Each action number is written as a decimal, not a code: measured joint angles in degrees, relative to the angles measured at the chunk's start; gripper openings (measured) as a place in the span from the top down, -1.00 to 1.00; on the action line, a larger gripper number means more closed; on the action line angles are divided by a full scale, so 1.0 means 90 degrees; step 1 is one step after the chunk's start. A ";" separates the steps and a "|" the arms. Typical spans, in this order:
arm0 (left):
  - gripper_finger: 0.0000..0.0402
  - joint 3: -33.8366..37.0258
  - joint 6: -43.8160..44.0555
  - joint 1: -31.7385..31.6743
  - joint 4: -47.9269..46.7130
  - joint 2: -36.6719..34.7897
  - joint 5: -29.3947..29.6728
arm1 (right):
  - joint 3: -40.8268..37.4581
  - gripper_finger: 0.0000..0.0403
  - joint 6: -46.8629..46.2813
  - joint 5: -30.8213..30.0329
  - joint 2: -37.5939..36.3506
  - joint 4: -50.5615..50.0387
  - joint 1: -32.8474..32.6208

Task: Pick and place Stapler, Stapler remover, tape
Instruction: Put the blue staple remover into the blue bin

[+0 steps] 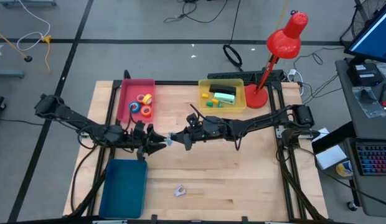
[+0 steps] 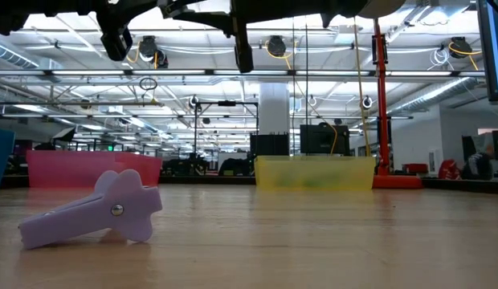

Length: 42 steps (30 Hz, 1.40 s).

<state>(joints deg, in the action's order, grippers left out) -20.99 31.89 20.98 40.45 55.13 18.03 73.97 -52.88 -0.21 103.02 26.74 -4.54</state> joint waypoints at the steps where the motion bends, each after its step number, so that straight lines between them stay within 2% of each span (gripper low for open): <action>1: 0.12 0.0000 0.0017 -0.0013 0.0001 0.0000 -0.0001 | 0.0000 0.86 0.0000 0.0000 0.0000 0.0001 0.0002; 11: 0.12 0.0010 0.0057 -0.0115 -0.0003 0.0000 -0.0044 | -0.0005 0.86 -0.0404 0.0141 0.0626 0.0842 0.0007; 29: 0.14 0.0000 0.0327 -0.0120 -0.0260 -0.0007 -0.0496 | -0.0005 0.86 -0.0429 0.0219 0.0622 0.1114 0.0051; 33: 0.32 0.0000 0.0246 -0.0123 -0.0173 -0.0007 -0.0500 | -0.0005 0.86 -0.0494 0.0227 0.0620 0.1148 0.0050; 39: 0.79 0.0000 0.0116 -0.0127 -0.0163 0.0000 -0.0638 | -0.0005 0.85 -0.0541 0.0325 0.0619 0.1163 0.0042; 42: 0.83 0.0000 0.0127 -0.0132 -0.0171 0.0000 -0.0730 | -0.0002 0.76 -0.0554 0.0336 0.0619 0.1121 0.0040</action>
<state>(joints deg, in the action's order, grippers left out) -20.99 33.03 19.79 38.90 55.13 11.46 73.95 -57.87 2.82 108.60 36.83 -4.19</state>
